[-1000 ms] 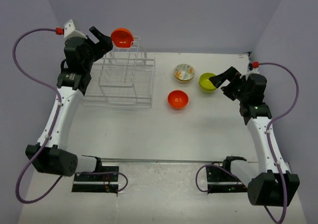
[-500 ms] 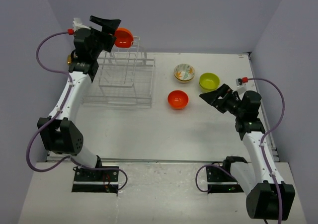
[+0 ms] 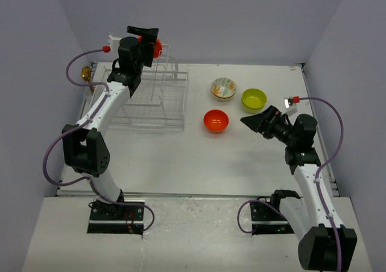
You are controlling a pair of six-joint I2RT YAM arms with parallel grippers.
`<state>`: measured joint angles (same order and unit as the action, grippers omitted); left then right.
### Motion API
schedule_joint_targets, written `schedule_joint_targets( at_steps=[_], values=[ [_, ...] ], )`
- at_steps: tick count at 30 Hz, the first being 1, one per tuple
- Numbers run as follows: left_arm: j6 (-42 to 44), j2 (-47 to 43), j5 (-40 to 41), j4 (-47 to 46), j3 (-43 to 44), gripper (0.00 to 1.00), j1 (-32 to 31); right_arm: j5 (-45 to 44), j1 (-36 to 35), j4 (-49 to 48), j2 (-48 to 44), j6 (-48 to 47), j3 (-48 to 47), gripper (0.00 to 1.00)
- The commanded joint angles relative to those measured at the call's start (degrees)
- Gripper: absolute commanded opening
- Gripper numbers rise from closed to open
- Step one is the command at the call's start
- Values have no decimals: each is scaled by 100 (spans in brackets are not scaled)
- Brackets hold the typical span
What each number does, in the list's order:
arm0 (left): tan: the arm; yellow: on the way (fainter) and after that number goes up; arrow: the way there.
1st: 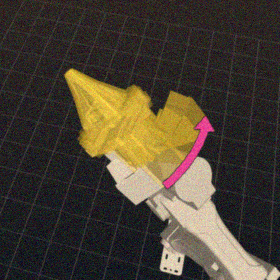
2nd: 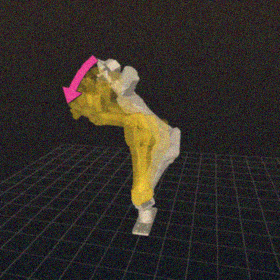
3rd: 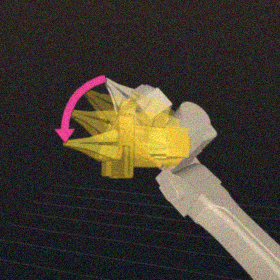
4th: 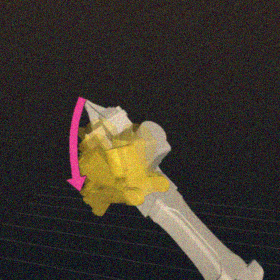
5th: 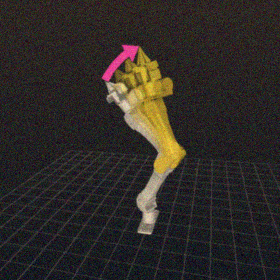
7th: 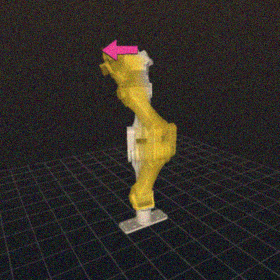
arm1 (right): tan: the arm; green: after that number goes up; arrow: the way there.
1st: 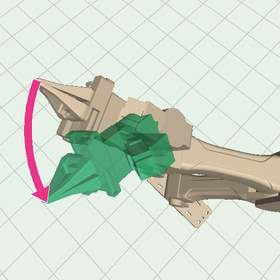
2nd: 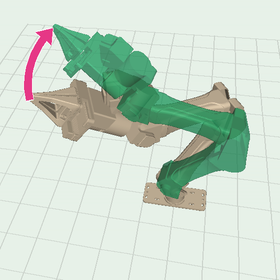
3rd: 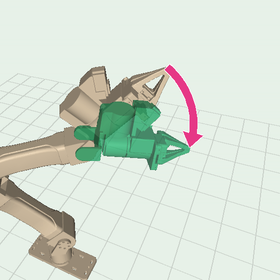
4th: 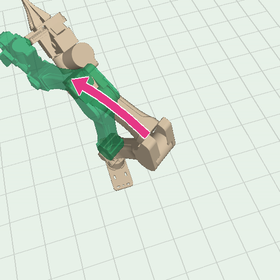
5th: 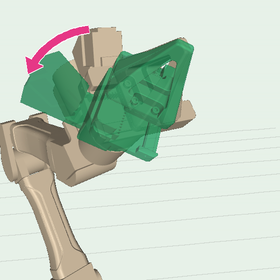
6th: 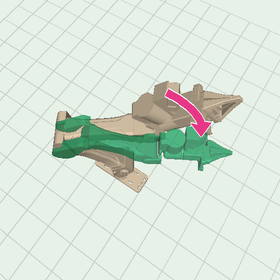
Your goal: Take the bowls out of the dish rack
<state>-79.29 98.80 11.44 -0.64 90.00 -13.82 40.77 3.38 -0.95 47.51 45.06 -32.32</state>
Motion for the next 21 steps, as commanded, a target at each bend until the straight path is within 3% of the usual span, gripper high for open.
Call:
schedule_joint_targets(
  at_steps=[1, 10, 13, 14, 19, 21],
  values=[
    [-43, 182, 622, -190, 501, 100, -6, 255, 5, -492, -110, 143, 155, 99],
    [-140, 649, 877, -304, 686, 89, -6, 63, 5, -494, -66, 214, 234, 99],
    [-35, 631, 1105, -568, 563, 72, -6, -78, 5, -432, -136, 161, 252, 99],
    [-8, 640, 1158, -603, 580, 61, -6, -78, 5, -424, -136, 152, 243, 99],
    [-42, 798, 1238, -647, 651, 43, -24, -131, 5, -388, -171, 135, 234, 99],
    [-113, 868, 1246, -647, 660, 42, -24, -166, 5, -380, -224, 126, 243, 99]
  ],
)
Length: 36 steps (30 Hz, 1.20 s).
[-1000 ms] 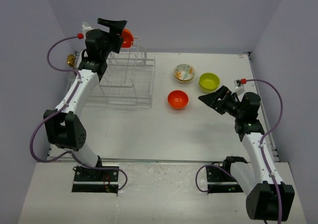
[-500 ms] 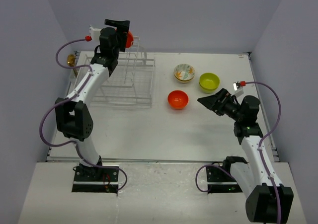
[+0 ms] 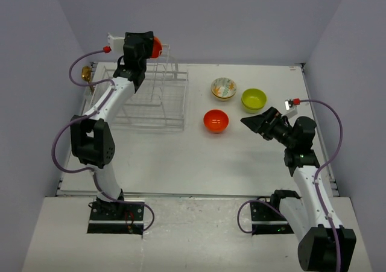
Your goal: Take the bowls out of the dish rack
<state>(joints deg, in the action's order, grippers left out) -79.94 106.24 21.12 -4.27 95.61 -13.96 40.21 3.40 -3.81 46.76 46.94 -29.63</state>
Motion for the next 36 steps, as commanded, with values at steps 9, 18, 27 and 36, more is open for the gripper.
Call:
schedule_joint_targets(
  at_steps=[9, 18, 27, 36],
  values=[
    [-101, 231, 515, -214, 150, 20, -11, -74, 3, -190, -115, -9, 18, 99],
    [-109, 4, 331, -1064, -400, 0, -2, -31, 3, -207, -150, -53, 10, 99],
    [471, -147, 155, -3201, -965, 0, -2, 119, 3, -234, -80, -97, -34, 99],
    [436, -261, -170, -3597, -1053, 0, -2, 119, 3, -225, -71, -97, -34, 99]
  ],
)
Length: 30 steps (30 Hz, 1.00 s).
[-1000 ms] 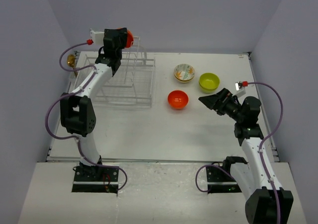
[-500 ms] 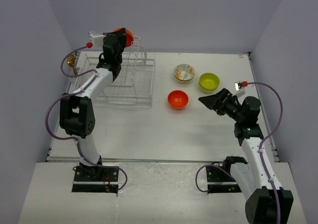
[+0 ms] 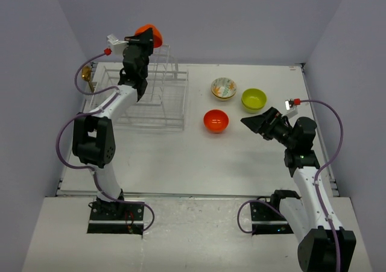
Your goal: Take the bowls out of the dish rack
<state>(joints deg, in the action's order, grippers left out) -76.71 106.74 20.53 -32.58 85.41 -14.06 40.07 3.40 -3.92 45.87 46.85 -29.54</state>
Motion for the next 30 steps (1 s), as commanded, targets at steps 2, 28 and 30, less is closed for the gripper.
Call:
schedule_joint_targets(
  at_steps=[2, 28, 30],
  values=[
    [77, -329, -242, -951, -59, 0, 18, 132, 3, -214, 28, -88, -43, 99],
    [7963, -2665, -3632, 3844, -92, 0, -3433, -2012, 3, 1349, -1914, -97, -586, 99],
    [8294, -3139, -2962, 4337, -976, 0, -4249, -2082, -6, 1865, -1871, -281, -1113, 99]
  ],
)
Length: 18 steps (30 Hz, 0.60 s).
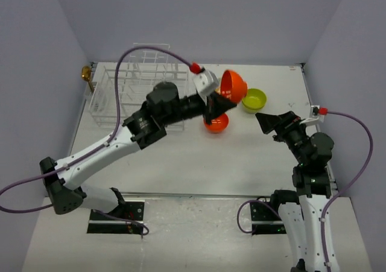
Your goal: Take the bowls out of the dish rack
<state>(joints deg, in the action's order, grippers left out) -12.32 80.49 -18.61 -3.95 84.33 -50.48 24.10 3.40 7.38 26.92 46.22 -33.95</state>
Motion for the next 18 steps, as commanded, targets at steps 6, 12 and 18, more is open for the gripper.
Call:
schedule_joint_targets(
  at_steps=[6, 12, 18],
  values=[
    [2092, -1123, 1178, 2186, -2446, 0, -1578, -214, 3, 2150, 987, -1357, -1928, 99],
    [2391, -562, 1500, 2706, -2914, 0, -1983, 299, -643, 3058, 1869, -2125, -2080, 98],
    [2594, 230, 1632, 3057, -2449, 0, -2229, -572, -2193, 3604, 2704, -2521, -2212, 92]
  ],
)
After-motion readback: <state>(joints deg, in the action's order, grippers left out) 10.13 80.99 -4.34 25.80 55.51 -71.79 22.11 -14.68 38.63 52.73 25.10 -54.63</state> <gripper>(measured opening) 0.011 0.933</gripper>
